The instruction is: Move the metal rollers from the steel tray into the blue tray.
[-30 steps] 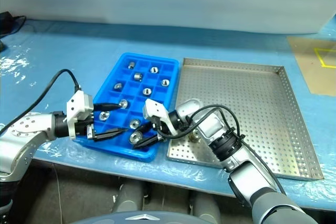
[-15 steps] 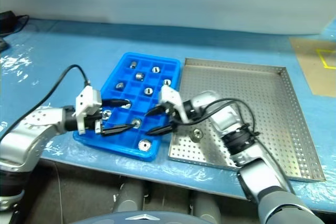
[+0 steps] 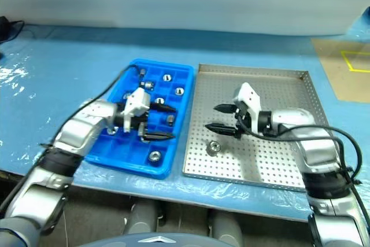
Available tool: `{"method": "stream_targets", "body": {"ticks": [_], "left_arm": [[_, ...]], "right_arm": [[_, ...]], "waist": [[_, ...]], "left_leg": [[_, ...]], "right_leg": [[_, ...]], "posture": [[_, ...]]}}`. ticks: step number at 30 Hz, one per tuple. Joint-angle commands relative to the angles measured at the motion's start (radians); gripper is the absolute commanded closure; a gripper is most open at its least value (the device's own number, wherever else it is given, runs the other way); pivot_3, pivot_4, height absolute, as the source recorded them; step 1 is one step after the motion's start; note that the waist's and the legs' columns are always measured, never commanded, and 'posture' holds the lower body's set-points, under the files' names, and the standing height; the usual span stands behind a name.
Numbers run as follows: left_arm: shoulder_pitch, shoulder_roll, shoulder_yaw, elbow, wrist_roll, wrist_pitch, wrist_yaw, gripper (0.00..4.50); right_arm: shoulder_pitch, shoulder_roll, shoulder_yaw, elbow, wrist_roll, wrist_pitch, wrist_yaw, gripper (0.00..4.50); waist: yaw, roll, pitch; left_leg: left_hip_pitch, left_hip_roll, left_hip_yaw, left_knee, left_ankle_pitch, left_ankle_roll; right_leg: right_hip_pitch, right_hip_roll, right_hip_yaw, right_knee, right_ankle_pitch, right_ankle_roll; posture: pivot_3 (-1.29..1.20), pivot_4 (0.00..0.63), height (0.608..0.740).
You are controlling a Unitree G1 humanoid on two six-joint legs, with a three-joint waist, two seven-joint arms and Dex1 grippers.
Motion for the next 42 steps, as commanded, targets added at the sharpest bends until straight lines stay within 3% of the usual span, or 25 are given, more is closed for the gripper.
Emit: {"method": "stream_targets", "body": {"ticks": [1,9,16,24,32,42], "left_arm": [[-0.085,-0.043,-0.036,0.088,0.027,-0.061,-0.072,0.20],[-0.320,-0.159,-0.131,0.495,0.180,-0.242,-0.205,0.20],[-0.403,-0.267,-0.147,0.716,0.265,-0.394,-0.246,0.20],[-0.401,-0.318,-0.146,0.776,0.312,-0.447,-0.281,0.20],[-0.391,-0.367,-0.157,0.819,0.382,-0.444,-0.216,0.20],[-0.348,-0.392,-0.204,0.816,0.455,-0.480,-0.206,0.20]], "right_arm": [[0.059,0.001,-0.071,-0.132,0.054,0.044,-0.082,0.83],[0.182,0.010,-0.148,-0.255,0.103,0.091,-0.223,0.83],[0.245,0.009,-0.164,-0.301,0.130,0.097,-0.294,0.83],[0.306,0.006,-0.181,-0.349,0.158,0.103,-0.348,0.83],[0.358,0.013,-0.202,-0.385,0.183,0.104,-0.402,0.83],[0.463,-0.029,-0.232,-0.458,0.230,0.122,-0.417,0.83]], "waist": [[-0.024,0.000,0.000],[-0.063,0.002,-0.001],[-0.075,0.002,-0.001],[-0.076,0.002,-0.001],[-0.086,0.003,-0.002],[-0.118,0.004,-0.003]], "left_leg": [[0.000,0.000,0.000,0.000,0.000,0.000],[0.002,-0.001,0.002,0.001,-0.002,0.004],[0.000,-0.002,0.001,0.002,-0.004,0.011],[0.001,-0.001,0.002,0.003,-0.005,0.010],[0.003,-0.001,0.002,0.004,-0.005,0.010],[0.004,-0.001,0.001,0.004,-0.007,0.011]], "right_leg": [[0.000,0.000,0.000,0.000,0.000,0.000],[0.001,0.001,0.001,0.000,0.000,0.000],[0.002,0.000,0.002,-0.004,0.001,0.001],[0.004,0.000,0.002,-0.004,0.001,0.001],[0.006,-0.001,0.002,-0.004,0.001,0.001],[0.008,-0.001,0.002,-0.007,0.001,0.002]], "posture": [[-0.30,0.150,0.740],[-0.41,0.150,0.740],[-0.46,0.150,0.740],[-0.50,0.150,0.740],[-0.54,0.150,0.740],[-0.58,0.150,0.740]]}}
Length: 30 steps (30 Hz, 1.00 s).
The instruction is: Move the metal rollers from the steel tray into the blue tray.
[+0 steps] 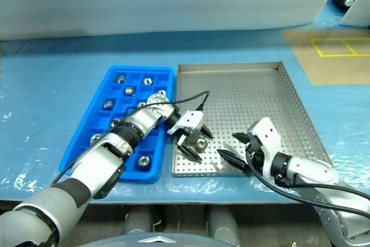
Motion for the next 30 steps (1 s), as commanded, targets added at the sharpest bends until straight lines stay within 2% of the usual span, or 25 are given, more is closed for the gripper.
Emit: {"method": "stream_targets", "body": {"ticks": [1,5,8,11,12,14,16,19,21,27,30], "left_arm": [[0.021,0.001,-0.034,-0.003,0.041,-0.012,0.000,0.20],[0.008,-0.005,-0.036,0.028,0.068,-0.004,0.027,0.20],[0.010,0.003,-0.039,0.025,0.071,-0.025,0.011,0.73],[0.008,0.000,-0.032,0.029,0.075,-0.020,0.038,1.65],[0.007,0.000,-0.031,0.032,0.074,-0.025,0.035,1.65],[0.014,0.008,-0.024,0.020,0.051,-0.022,-0.015,2.16],[0.013,0.005,-0.014,0.018,0.055,-0.021,0.030,2.62],[-0.006,-0.004,-0.006,0.042,0.069,0.015,0.082,2.66],[0.001,0.011,0.024,-0.010,0.024,0.002,0.053,2.66],[0.033,0.060,0.128,-0.254,-0.155,0.065,-0.033,2.66],[0.060,0.105,0.175,-0.406,-0.243,0.163,-0.057,2.66]], "right_arm": [[-0.002,0.000,-0.040,-0.047,0.020,-0.011,-0.024,0.83],[0.000,-0.004,-0.039,-0.047,0.018,-0.015,-0.038,0.83],[-0.006,-0.003,-0.045,-0.038,0.018,-0.018,-0.049,0.78],[-0.010,-0.002,-0.038,-0.033,0.015,-0.023,-0.053,0.78],[-0.012,-0.001,-0.034,-0.030,0.013,-0.024,-0.054,0.78],[-0.020,0.001,-0.023,-0.024,0.008,-0.028,-0.057,0.78],[-0.030,0.001,-0.015,-0.017,0.009,-0.029,-0.058,0.78],[-0.041,-0.001,-0.005,-0.009,0.010,-0.033,-0.055,0.78],[-0.055,-0.001,0.006,0.002,0.007,-0.035,-0.053,0.78],[-0.122,-0.006,0.063,0.053,-0.009,-0.056,-0.028,0.78],[-0.175,-0.009,0.099,0.092,-0.019,-0.070,-0.002,0.78]], "waist": [[-0.009,0.000,0.000],[-0.018,0.001,-0.001],[-0.018,0.001,-0.001],[-0.018,0.001,-0.001],[-0.018,0.001,-0.001],[-0.018,0.001,-0.001],[-0.020,0.001,-0.001],[-0.018,0.001,-0.002],[-0.018,0.001,-0.002],[-0.012,0.001,-0.001],[-0.010,0.001,-0.001]], "left_leg": [[0.000,0.000,0.000,0.000,0.000,0.000],[0.000,0.000,-0.001,0.000,0.000,0.000],[0.000,0.000,-0.001,0.000,0.000,0.000],[0.000,0.000,-0.001,0.000,0.000,0.000],[0.000,0.000,-0.002,0.000,0.000,0.000],[0.000,0.000,-0.002,-0.001,-0.001,0.001],[0.000,0.000,-0.001,-0.001,-0.001,0.001],[0.000,0.000,-0.001,-0.001,-0.001,0.001],[0.000,0.000,-0.001,-0.001,-0.001,0.001],[-0.003,0.000,-0.002,-0.001,0.000,0.000],[-0.005,0.000,-0.002,-0.002,-0.001,0.002]], "right_leg": [[0.000,0.000,0.000,0.000,0.000,0.000],[0.000,0.000,0.000,-0.001,0.000,0.000],[0.001,0.000,0.000,-0.001,0.000,0.000],[0.001,0.000,0.000,-0.002,0.000,0.000],[0.001,0.000,0.000,-0.002,0.000,0.000],[0.001,0.000,0.000,-0.003,0.000,0.000],[0.000,0.000,0.000,-0.003,0.000,0.000],[0.000,0.000,0.000,-0.003,0.000,0.000],[0.001,0.000,0.000,-0.003,0.000,0.000],[-0.001,-0.001,0.000,-0.003,0.001,0.002],[-0.003,-0.001,0.000,-0.005,0.001,0.001]], "posture": [[-0.58,0.150,0.740],[-0.58,0.150,0.740],[-0.58,0.150,0.740],[-0.57,0.150,0.740],[-0.57,0.150,0.740],[-0.57,0.150,0.740],[-0.56,0.150,0.740],[-0.55,0.150,0.740],[-0.53,0.150,0.740],[-0.48,0.150,0.740],[-0.44,0.150,0.740]]}}
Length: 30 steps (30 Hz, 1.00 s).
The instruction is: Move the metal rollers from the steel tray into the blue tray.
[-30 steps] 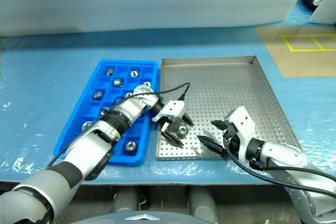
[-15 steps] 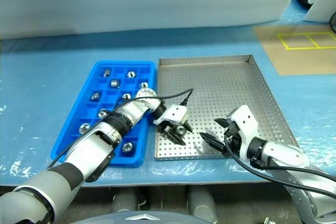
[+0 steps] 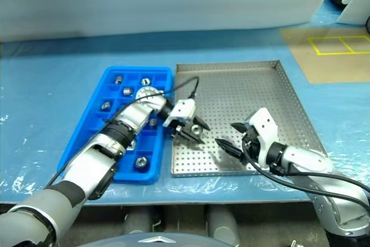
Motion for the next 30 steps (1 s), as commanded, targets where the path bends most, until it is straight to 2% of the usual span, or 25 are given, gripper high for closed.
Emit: {"method": "stream_targets", "body": {"ticks": [1,7,15,19,26,30], "left_arm": [[0.030,0.054,0.067,-0.206,-0.124,0.110,-0.036,2.66],[0.152,0.269,0.149,-0.485,-0.212,0.258,-0.022,2.66],[0.342,0.484,0.285,-0.726,-0.279,0.392,0.106,2.66],[0.543,0.598,0.396,-0.875,-0.310,0.447,0.168,2.66],[0.798,0.679,0.527,-0.990,-0.354,0.494,0.253,2.66],[0.865,0.682,0.540,-0.997,-0.355,0.491,0.293,2.66]], "right_arm": [[-0.066,-0.010,0.037,0.034,-0.012,-0.039,0.039,0.78],[-0.258,0.012,0.182,0.216,-0.082,-0.120,0.153,0.78],[-0.497,0.098,0.378,0.493,-0.195,-0.270,0.344,0.78],[-0.610,0.163,0.438,0.655,-0.246,-0.352,0.443,0.78],[-0.678,0.227,0.463,0.782,-0.299,-0.430,0.526,0.78],[-0.679,0.237,0.456,0.793,-0.311,-0.440,0.543,0.78]], "waist": [[0.000,0.000,0.000],[0.000,0.001,0.001],[0.062,0.002,0.001],[0.091,0.002,0.002],[0.150,0.001,0.002],[0.167,0.001,0.002]], "left_leg": [[0.000,0.000,0.000,0.000,0.000,0.001],[0.001,0.001,0.000,-0.003,0.001,-0.001],[0.000,0.001,0.000,-0.003,0.002,-0.003],[-0.001,0.002,0.000,-0.003,0.002,-0.004],[-0.001,0.002,0.000,-0.004,0.003,-0.006],[-0.001,0.002,0.000,-0.003,0.003,-0.006]], "right_leg": [[0.000,0.000,0.000,-0.001,0.000,0.000],[-0.002,0.002,-0.001,0.000,0.000,0.000],[-0.005,0.000,-0.001,0.004,0.000,-0.001],[-0.006,0.000,-0.001,0.005,-0.001,-0.002],[-0.007,0.000,-0.003,0.008,-0.002,-0.003],[-0.006,0.000,-0.002,0.008,-0.002,-0.002]], "posture": [[-0.42,0.150,0.740],[-0.26,0.150,0.740],[0.01,0.150,0.740],[0.12,0.150,0.740],[0.18,0.150,0.740],[0.18,0.150,0.740]]}}
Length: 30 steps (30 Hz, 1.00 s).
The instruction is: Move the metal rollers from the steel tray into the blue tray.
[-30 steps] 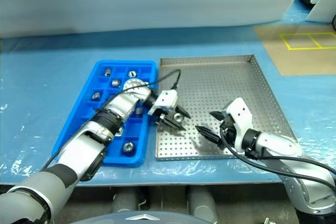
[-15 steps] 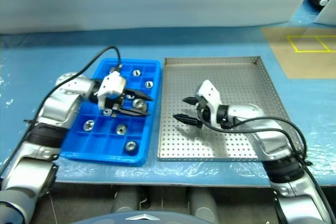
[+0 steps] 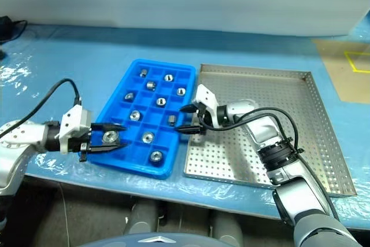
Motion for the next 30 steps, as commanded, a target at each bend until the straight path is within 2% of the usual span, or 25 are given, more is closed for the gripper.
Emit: {"method": "stream_targets", "body": {"ticks": [1,11,21,26,28,29,30], "left_arm": [[0.013,0.006,0.024,-0.035,-0.018,-0.004,0.041,2.66],[-0.006,-0.004,-0.086,0.087,0.054,-0.079,0.069,2.66],[-0.026,-0.004,-0.134,0.180,0.088,-0.150,0.038,2.66],[-0.064,-0.044,-0.146,0.196,0.077,-0.145,0.070,0.98],[-0.081,-0.062,-0.154,0.206,0.113,-0.162,0.115,0.29],[-0.082,-0.058,-0.158,0.204,0.108,-0.158,0.102,0.01],[-0.082,-0.053,-0.158,0.201,0.101,-0.154,0.093,0.01]], "right_arm": [[-0.015,0.005,-0.018,-0.012,-0.007,-0.022,0.021,0.78],[0.040,-0.026,-0.056,-0.083,-0.005,0.017,-0.005,0.78],[0.063,-0.036,-0.073,-0.114,-0.008,0.033,-0.028,0.78],[0.068,-0.041,-0.075,-0.121,-0.008,0.036,-0.034,0.78],[0.072,-0.045,-0.078,-0.127,-0.005,0.040,-0.036,0.78],[0.073,-0.046,-0.079,-0.130,-0.004,0.043,-0.037,0.78],[0.074,-0.047,-0.080,-0.132,-0.004,0.044,-0.038,0.78]], "waist": [[0.005,0.000,0.000],[-0.004,0.000,0.000],[-0.006,-0.001,0.000],[-0.006,-0.001,0.000],[-0.006,-0.001,0.000],[-0.006,-0.001,0.000],[-0.006,-0.001,0.000]], "left_leg": [[0.000,0.000,0.000,0.000,0.000,0.000],[0.000,0.000,0.000,-0.001,0.001,-0.002],[0.001,0.000,0.000,-0.001,0.002,-0.003],[0.001,0.000,0.000,-0.001,0.002,-0.003],[0.001,0.000,0.000,-0.001,0.002,-0.003],[0.001,0.000,0.000,-0.001,0.002,-0.003],[0.001,0.000,0.000,-0.001,0.002,-0.003]], "right_leg": [[0.000,0.000,0.000,0.000,0.000,0.000],[-0.001,0.002,0.000,0.000,0.000,0.000],[-0.001,0.002,0.001,0.001,0.000,0.000],[-0.001,0.002,0.001,0.001,0.000,0.000],[-0.001,0.002,0.001,0.001,0.000,0.000],[-0.001,0.002,0.001,0.001,0.000,0.000],[-0.001,0.002,0.001,0.001,0.000,0.000]], "posture": [[0.18,0.150,0.740],[0.11,0.150,0.740],[0.08,0.150,0.740],[0.07,0.150,0.740],[0.07,0.150,0.740],[0.07,0.150,0.740],[0.07,0.150,0.740]]}}
